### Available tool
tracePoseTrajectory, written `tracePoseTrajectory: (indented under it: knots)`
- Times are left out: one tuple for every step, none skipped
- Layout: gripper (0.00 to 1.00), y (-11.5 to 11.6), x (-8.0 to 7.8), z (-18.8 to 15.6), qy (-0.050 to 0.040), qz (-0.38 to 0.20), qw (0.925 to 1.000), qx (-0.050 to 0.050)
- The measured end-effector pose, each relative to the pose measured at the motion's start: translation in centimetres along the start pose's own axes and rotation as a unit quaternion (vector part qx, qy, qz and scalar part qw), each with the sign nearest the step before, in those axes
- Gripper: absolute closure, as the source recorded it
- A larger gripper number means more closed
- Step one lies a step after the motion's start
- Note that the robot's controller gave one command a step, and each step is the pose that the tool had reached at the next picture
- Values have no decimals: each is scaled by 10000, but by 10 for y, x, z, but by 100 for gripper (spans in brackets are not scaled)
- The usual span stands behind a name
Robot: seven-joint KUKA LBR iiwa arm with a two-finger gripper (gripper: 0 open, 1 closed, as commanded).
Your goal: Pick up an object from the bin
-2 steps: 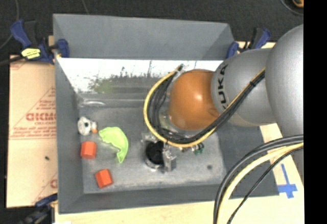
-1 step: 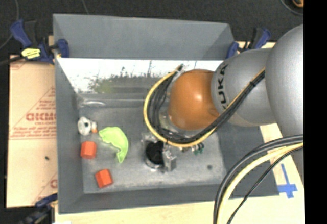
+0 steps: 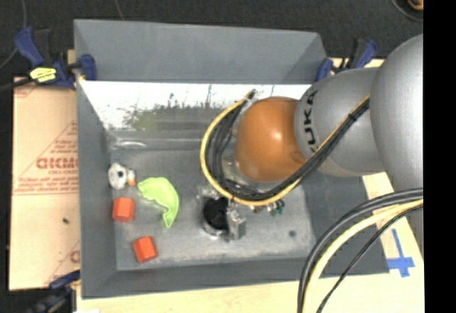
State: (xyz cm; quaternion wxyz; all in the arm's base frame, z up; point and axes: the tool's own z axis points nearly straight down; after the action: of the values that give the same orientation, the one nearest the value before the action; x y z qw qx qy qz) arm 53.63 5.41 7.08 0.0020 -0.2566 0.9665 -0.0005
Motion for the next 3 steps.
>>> tracePoseTrajectory:
  knots:
    - [100,0,0,0,0,1,10000,0]
    - [100,0,0,0,0,1,10000,0]
    - [100,0,0,0,0,2,10000,-1]
